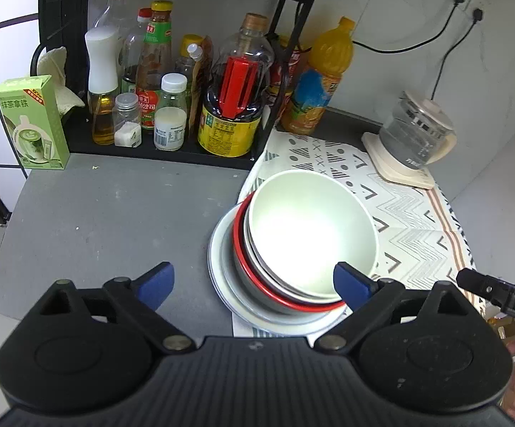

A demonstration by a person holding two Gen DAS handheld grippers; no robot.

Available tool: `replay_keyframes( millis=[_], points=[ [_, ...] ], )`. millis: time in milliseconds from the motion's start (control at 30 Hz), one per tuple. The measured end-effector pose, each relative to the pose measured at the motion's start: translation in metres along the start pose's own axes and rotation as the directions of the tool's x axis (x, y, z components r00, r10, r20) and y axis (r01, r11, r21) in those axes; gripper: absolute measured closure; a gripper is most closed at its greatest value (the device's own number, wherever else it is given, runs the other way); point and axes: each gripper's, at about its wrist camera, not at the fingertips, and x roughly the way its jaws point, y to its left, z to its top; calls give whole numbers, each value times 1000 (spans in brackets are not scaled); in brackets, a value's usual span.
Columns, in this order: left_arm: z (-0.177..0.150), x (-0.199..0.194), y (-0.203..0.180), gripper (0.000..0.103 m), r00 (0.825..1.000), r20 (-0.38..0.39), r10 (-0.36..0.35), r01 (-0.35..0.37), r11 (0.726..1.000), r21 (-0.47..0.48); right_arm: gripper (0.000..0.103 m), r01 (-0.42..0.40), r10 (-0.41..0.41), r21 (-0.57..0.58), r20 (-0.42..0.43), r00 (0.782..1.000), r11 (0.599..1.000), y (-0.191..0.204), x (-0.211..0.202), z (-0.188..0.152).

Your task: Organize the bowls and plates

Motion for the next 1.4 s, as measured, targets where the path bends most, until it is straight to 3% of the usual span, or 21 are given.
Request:
replay_keyframes(
  millis=[200,600,967,1400],
  points=[
    [-13,-20,-4,1,1000,12,-26,26,999,39,0,33,-34,27,41,999,999,2,-26,-18],
    [-42,-46,-7,1,997,10,-79,78,994,75,0,103,-106,34,90,990,994,14,-68,-50],
    [-66,-64,-13,1,996,28,-81,76,988,135,0,167,-170,39,108,979,985,17,-95,-79],
    [-79,-66,-30,1,996,41,-85,75,976,206,0,197,-203,60,119,972,979,9,-112,-90]
  ],
)
